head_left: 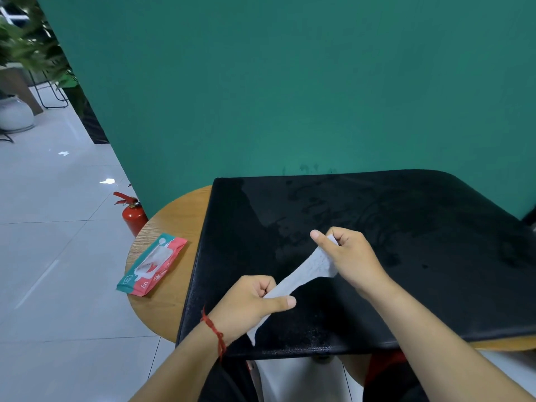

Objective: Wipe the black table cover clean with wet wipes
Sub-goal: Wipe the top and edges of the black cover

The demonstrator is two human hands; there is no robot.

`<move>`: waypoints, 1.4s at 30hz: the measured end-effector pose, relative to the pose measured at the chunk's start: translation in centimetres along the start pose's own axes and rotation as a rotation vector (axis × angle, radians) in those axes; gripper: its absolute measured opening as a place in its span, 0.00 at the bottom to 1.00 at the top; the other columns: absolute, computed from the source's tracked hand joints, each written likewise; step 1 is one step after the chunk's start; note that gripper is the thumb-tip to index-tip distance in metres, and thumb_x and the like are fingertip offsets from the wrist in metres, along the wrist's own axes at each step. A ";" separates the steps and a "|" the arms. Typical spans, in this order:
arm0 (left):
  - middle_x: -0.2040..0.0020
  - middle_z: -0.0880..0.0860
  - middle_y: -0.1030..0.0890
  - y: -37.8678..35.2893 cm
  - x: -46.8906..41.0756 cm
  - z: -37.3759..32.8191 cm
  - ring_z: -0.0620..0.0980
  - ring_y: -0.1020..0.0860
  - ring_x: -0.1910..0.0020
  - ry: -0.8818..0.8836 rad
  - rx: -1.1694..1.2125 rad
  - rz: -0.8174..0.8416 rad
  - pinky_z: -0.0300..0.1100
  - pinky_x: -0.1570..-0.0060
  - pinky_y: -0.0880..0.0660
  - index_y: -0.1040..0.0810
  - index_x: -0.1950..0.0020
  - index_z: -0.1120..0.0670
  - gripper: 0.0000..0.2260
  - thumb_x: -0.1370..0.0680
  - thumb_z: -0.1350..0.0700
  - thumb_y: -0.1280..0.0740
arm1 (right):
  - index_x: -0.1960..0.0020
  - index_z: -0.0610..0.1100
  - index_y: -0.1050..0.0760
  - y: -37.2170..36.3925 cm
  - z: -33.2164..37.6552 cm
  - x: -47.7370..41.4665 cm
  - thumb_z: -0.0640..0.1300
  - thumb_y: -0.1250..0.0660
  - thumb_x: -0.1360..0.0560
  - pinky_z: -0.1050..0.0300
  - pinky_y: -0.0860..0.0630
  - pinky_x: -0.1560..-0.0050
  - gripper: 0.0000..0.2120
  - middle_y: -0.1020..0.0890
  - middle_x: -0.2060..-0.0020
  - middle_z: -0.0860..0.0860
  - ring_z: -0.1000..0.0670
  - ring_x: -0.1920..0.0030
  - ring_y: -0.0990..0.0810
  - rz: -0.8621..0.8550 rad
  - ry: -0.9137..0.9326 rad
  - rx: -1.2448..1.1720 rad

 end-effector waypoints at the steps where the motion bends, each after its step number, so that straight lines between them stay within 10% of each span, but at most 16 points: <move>1: 0.67 0.54 0.35 0.1 0.3 0.2 0.48 0.36 0.68 0.003 0.008 0.033 0.37 0.65 0.37 0.34 0.66 0.55 0.25 0.26 0.46 0.21 | 0.63 0.39 0.37 0.5 -0.4 -0.2 0.60 0.27 0.21 0.49 0.31 0.59 0.30 0.30 0.69 0.49 0.49 0.66 0.30 -0.011 -0.023 -0.010; 9: 0.55 0.58 0.20 0.7 1.4 1.0 0.50 0.20 0.55 -0.040 0.616 -0.022 0.48 0.46 0.22 0.26 0.61 0.60 0.17 0.26 0.52 0.21 | 0.62 0.47 0.40 -0.3 -4.0 0.1 0.62 0.31 0.19 0.50 0.33 0.55 0.27 0.39 0.67 0.41 0.46 0.68 0.39 -0.106 -0.365 -0.347; 12: 0.60 0.54 0.20 1.7 1.3 2.2 0.44 0.23 0.66 0.033 0.779 -0.139 0.40 0.61 0.22 0.32 0.63 0.53 0.16 0.22 0.59 0.27 | 0.64 0.47 0.42 1.3 -4.1 0.2 0.60 0.32 0.18 0.53 0.41 0.64 0.27 0.42 0.69 0.48 0.50 0.69 0.41 -0.277 -0.306 -0.262; 15: 0.69 0.53 0.34 3.9 1.1 4.5 0.46 0.30 0.70 0.066 0.690 -0.234 0.39 0.65 0.25 0.37 0.66 0.50 0.22 0.22 0.56 0.26 | 0.64 0.42 0.40 3.6 -4.8 -0.1 0.59 0.32 0.19 0.51 0.37 0.61 0.28 0.36 0.69 0.49 0.48 0.66 0.36 -0.360 -0.171 -0.110; 19: 0.58 0.57 0.19 4.9 0.7 5.2 0.54 0.16 0.49 0.034 0.469 -0.326 0.48 0.40 0.19 0.33 0.65 0.56 0.19 0.19 0.61 0.29 | 0.65 0.43 0.35 4.4 -4.3 -0.1 0.61 0.32 0.19 0.52 0.33 0.63 0.27 0.32 0.73 0.55 0.53 0.69 0.32 -0.338 -0.050 0.128; 25: 0.54 0.53 0.15 4.8 -0.3 5.7 0.58 0.14 0.48 0.092 0.235 -0.438 0.54 0.44 0.17 0.28 0.61 0.52 0.14 0.19 0.63 0.30 | 0.66 0.46 0.28 3.0 -1.2 1.0 0.62 0.30 0.20 0.46 0.20 0.59 0.24 0.19 0.69 0.55 0.52 0.65 0.19 -0.249 0.002 0.211; 32: 0.24 0.34 0.30 -1.9 -0.8 -3.5 0.31 0.34 0.25 -0.274 -0.059 -0.012 0.35 0.28 0.34 0.35 0.20 0.39 0.34 0.23 0.44 0.24 | 0.66 0.46 0.24 -1.0 7.2 2.7 0.54 0.27 0.19 0.58 0.26 0.62 0.20 0.22 0.70 0.52 0.55 0.68 0.24 0.161 0.193 0.043; 37: 0.58 0.57 0.18 -1.8 -1.2 -6.4 0.51 0.19 0.57 -0.302 0.200 -0.073 0.45 0.53 0.20 0.23 0.51 0.61 0.14 0.23 0.53 0.23 | 0.65 0.44 0.23 0.6 10.3 2.5 0.53 0.25 0.21 0.62 0.27 0.64 0.19 0.23 0.71 0.53 0.55 0.69 0.26 0.095 0.237 -0.008; 42: 0.66 0.53 0.23 -1.9 -0.8 -4.3 0.47 0.25 0.72 -0.147 0.402 0.120 0.36 0.70 0.27 0.25 0.54 0.60 0.14 0.21 0.51 0.26 | 0.64 0.38 0.27 4.0 9.1 1.4 0.55 0.25 0.21 0.56 0.26 0.63 0.25 0.23 0.70 0.44 0.52 0.69 0.25 -0.153 0.198 -0.024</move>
Point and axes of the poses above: each hand's wrist, its own x-axis away from the middle knuckle, its own y-axis out of the back of the hand, z = x × y, the point moved 7 cm from there along -x, towards the middle knuckle
